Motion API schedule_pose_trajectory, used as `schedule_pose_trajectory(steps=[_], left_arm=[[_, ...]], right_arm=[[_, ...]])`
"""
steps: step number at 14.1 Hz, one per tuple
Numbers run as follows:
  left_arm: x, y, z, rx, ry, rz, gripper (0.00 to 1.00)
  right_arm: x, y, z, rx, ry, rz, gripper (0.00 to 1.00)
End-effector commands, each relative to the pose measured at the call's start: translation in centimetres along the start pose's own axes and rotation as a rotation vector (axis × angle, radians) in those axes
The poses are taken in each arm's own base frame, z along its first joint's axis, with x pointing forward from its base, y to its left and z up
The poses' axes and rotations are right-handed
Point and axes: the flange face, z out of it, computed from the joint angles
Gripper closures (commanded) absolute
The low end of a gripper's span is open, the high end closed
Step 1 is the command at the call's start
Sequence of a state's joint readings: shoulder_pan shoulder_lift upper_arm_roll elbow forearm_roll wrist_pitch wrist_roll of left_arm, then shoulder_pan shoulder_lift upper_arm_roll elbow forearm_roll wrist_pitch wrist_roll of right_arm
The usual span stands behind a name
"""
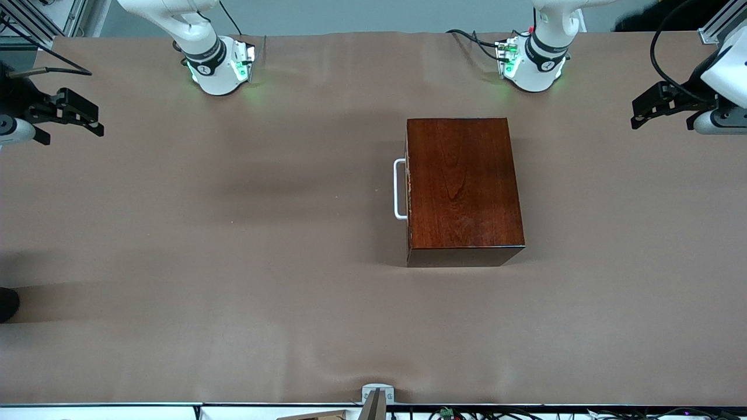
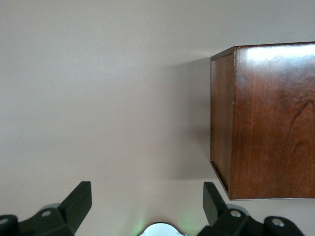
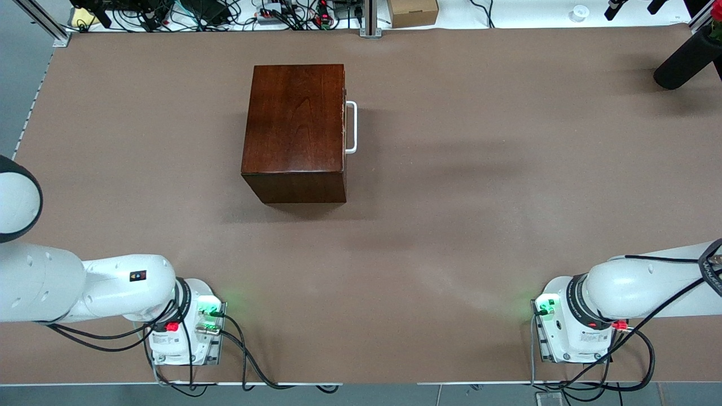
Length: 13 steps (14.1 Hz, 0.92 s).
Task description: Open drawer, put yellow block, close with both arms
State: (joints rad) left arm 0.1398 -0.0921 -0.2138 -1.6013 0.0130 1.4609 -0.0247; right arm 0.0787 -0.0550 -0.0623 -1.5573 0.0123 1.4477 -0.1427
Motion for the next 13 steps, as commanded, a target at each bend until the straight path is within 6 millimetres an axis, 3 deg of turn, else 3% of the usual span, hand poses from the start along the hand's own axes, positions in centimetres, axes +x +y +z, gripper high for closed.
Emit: schedule_pose_trajectory(steps=[1,3,6,13], left_arm=[[-0.2,0.1,-0.2,0.022,0.014,-0.048,0.0],[-0.2,0.1,-0.2,0.022,0.011,-0.088,0.0],[0.0,1.7,-1.1,0.035,0.034,-0.058,0.0],[0.0,0.7,-1.8,0.025,0.038,-0.073,0.0]], right_arm=[[0.0,0.1,-0.3,-0.007,0.002,0.002,0.0],[0.0,0.1,-0.3,-0.007,0.002,0.002,0.0],[0.0,0.1,-0.3,-0.007,0.002,0.002,0.0],[0.1,-0.1,-0.2,-0.007,0.0,-0.003,0.0]])
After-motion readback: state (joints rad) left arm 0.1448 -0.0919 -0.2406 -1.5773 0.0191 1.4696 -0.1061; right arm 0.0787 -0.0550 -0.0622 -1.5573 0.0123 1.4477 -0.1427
